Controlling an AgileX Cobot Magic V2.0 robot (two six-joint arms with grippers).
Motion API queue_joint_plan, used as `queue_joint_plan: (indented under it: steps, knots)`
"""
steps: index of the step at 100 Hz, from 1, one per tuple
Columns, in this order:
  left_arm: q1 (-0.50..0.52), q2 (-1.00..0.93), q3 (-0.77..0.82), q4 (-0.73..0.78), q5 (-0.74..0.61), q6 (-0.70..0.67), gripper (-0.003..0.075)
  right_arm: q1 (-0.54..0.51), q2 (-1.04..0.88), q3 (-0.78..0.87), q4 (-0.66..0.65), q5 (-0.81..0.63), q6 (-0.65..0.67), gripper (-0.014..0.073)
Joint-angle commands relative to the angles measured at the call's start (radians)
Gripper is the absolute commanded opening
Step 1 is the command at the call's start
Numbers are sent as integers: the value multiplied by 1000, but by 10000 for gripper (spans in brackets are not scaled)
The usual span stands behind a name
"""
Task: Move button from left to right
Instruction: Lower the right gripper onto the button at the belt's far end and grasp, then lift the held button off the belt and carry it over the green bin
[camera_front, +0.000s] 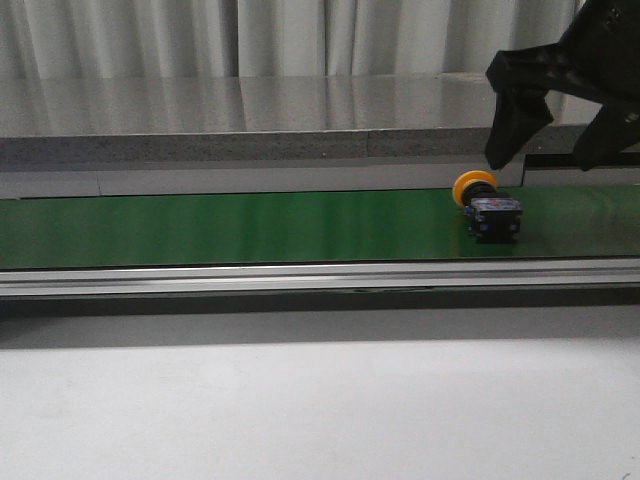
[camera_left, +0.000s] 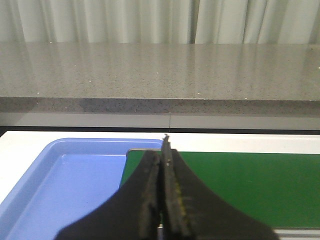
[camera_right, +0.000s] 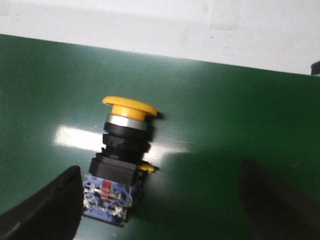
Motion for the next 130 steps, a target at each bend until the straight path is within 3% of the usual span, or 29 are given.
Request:
queue_joint_plan:
  steps: [1,30,36,57,68,103,130]
  knots:
    - [-9,5,-27,-9,-77,1,-21,0,-9,-46,7,-51,-15,625]
    - [-9,5,-27,-9,-77,1,-20,0,60,-52,6,-43,-23,590]
    - [-9,5,-27,-9,-77,1,-20,0,70,-52,6,-33,-23,538]
    - [-9,5,-27,-9,-77,1,-20,-1,85,-52,6,21,-23,215]
    - [-9,5,-27,-9,-77,1,-20,-1,85,-54,6,37,-23,134]
    - [-9,5,-27,-9,-77,1,-20,-14,44,-203,-131,181,-23,127]
    - [-9,5,-27,-9,-77,1,-21,-148,43,-299,-227,211,-23,127]
